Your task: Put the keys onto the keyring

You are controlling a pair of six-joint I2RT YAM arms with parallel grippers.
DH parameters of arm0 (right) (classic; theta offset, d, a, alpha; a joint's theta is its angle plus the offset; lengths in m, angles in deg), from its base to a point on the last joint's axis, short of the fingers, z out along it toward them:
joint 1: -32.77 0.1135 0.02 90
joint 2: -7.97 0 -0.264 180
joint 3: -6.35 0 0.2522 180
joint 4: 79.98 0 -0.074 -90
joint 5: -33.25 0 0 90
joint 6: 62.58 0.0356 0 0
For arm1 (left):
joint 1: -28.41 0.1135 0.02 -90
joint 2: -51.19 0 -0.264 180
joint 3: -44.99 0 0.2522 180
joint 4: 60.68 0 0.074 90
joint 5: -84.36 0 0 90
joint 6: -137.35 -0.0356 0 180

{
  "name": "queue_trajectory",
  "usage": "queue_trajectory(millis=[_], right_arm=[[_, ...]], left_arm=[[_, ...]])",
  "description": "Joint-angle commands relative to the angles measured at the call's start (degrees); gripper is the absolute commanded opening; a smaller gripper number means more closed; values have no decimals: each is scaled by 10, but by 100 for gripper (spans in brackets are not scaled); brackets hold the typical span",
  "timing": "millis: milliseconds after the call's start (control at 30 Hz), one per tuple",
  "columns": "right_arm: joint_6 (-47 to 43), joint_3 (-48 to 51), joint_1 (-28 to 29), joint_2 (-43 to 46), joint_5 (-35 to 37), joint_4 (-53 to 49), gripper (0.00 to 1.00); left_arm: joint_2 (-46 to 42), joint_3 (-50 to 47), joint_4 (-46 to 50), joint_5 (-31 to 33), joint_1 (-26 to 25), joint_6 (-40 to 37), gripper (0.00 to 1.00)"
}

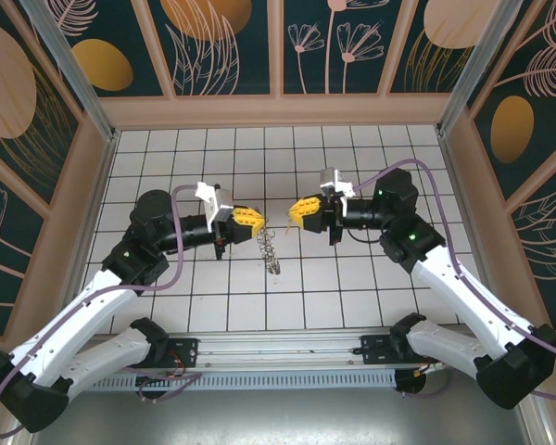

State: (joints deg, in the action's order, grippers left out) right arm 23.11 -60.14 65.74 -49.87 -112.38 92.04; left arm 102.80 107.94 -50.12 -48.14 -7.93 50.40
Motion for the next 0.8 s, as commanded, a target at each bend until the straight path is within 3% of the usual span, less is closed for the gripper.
queue_trajectory(millis=[0, 767], right_arm=[[15, 5, -4, -11, -66, 57, 0], [15, 25, 7, -11, -89, 105, 0]], left_arm=[[13, 28, -17, -32, 1, -5, 0], [51, 62, -8, -86, 1, -12, 0]])
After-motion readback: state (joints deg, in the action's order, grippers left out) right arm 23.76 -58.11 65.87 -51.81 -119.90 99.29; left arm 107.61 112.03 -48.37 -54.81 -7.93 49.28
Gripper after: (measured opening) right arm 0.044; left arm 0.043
